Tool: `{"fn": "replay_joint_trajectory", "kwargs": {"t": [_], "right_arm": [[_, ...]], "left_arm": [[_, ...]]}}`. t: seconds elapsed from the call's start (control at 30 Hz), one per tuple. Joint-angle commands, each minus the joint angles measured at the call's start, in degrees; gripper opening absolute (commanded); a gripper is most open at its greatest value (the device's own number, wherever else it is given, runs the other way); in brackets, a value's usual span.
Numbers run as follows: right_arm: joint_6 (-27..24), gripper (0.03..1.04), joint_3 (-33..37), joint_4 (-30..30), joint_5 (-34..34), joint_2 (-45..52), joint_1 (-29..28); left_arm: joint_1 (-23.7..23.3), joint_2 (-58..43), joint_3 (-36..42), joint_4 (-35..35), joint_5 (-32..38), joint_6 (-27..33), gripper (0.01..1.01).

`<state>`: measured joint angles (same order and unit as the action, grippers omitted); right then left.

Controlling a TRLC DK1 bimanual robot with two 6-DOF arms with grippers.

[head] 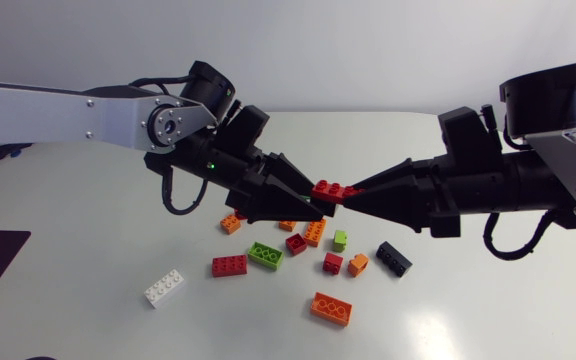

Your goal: Disassemble duplo

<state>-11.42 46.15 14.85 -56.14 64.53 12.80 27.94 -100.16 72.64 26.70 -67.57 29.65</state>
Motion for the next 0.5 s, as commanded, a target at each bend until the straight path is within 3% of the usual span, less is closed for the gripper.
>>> {"fn": "replay_joint_trajectory", "kwargs": {"t": [0.0, 0.3, 0.47], "right_arm": [[2.9, 0.20, -1.2, -1.3, -0.3, -0.6, -1.2], [7.1, 0.20, -0.4, -4.3, -7.1, 0.1, -5.9], [8.1, 0.20, 0.2, -4.5, -9.2, 1.0, -7.6]], "left_arm": [[-0.5, 1.2, -1.5, -2.8, -1.8, -5.5, 0.925], [0.1, 1.2, -2.1, -10.8, -3.6, -12.1, 0.867], [0.0, 1.2, -2.0, -18.3, -4.4, -19.4, 0.866]]}}
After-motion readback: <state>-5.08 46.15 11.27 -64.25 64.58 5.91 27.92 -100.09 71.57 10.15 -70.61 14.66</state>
